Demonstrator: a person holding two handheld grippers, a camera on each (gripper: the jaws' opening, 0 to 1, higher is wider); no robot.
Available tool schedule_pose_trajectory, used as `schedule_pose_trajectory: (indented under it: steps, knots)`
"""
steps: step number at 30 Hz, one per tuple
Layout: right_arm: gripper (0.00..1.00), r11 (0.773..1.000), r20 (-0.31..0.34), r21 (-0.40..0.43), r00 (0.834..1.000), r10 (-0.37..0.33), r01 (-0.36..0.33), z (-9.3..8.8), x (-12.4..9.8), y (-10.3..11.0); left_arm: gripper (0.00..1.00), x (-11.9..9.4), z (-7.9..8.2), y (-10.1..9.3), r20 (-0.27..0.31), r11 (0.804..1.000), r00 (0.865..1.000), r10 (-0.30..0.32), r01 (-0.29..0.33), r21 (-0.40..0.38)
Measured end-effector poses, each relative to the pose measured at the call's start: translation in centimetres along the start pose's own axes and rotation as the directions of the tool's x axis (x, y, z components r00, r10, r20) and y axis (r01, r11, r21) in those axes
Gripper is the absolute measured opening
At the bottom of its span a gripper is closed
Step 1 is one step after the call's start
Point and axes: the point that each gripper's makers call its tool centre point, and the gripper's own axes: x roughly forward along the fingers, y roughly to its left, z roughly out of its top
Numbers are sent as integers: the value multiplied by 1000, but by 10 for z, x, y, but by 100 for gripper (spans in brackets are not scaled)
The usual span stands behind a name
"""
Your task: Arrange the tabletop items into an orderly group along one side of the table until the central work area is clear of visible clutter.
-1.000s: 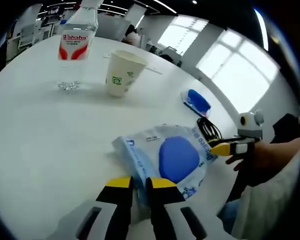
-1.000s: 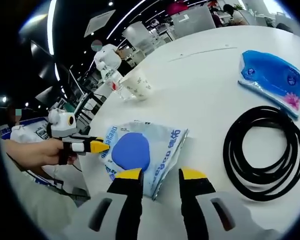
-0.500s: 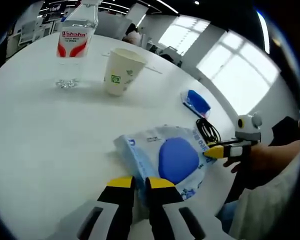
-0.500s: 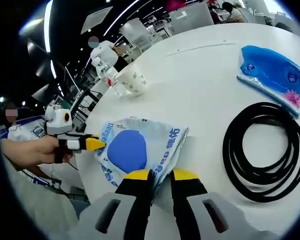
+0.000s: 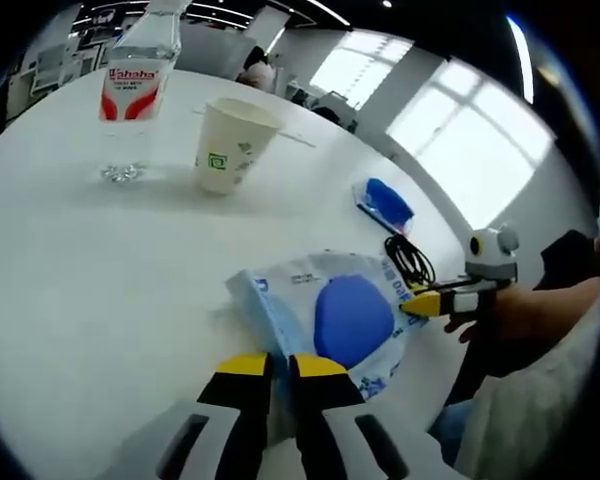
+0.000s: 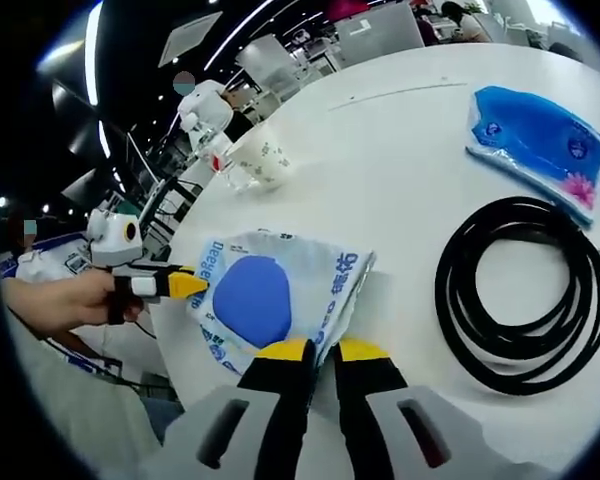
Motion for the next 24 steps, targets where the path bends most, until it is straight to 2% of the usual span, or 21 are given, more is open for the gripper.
schedule_pose_trajectory:
  steps: [8,24]
  knots:
    - [1,1000,9,-13,1000,3,-3,-2,-5,3,0,-1,3,-6,2,1000,1000,-16,16,25]
    - [0,1000,31,-18,999,-10,11,2,-14,2,0,-2,6,-14,7,998,1000,-29,29,50]
